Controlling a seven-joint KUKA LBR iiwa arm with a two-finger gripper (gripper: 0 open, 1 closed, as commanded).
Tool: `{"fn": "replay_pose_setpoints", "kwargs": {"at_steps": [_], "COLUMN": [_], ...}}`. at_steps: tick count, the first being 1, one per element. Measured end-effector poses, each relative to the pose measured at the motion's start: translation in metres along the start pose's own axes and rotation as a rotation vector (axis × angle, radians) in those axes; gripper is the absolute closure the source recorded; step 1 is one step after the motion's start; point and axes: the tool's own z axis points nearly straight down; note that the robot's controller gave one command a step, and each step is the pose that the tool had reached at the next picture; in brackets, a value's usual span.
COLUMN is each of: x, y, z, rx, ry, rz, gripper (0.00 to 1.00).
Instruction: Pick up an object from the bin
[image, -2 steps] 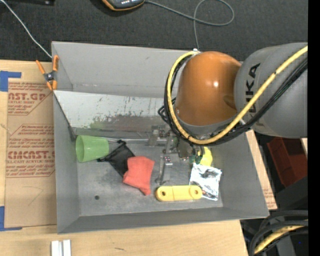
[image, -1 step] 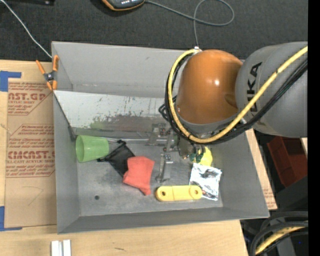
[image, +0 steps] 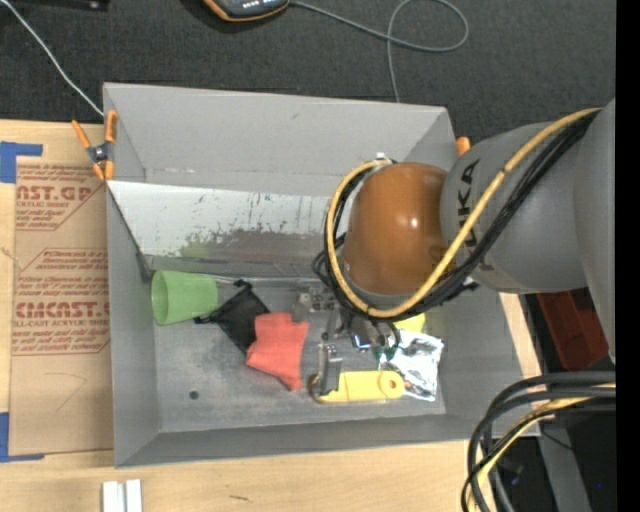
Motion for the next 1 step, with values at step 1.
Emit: {"fn": "replay_pose_setpoints", "kwargs": {"at_steps": [1], "x": [0.0058], "y": [-0.0022], "z": [0.0478], "rx": [-0.001], "ry": [0.008], "rz": [0.025], "gripper": [0.00]}}
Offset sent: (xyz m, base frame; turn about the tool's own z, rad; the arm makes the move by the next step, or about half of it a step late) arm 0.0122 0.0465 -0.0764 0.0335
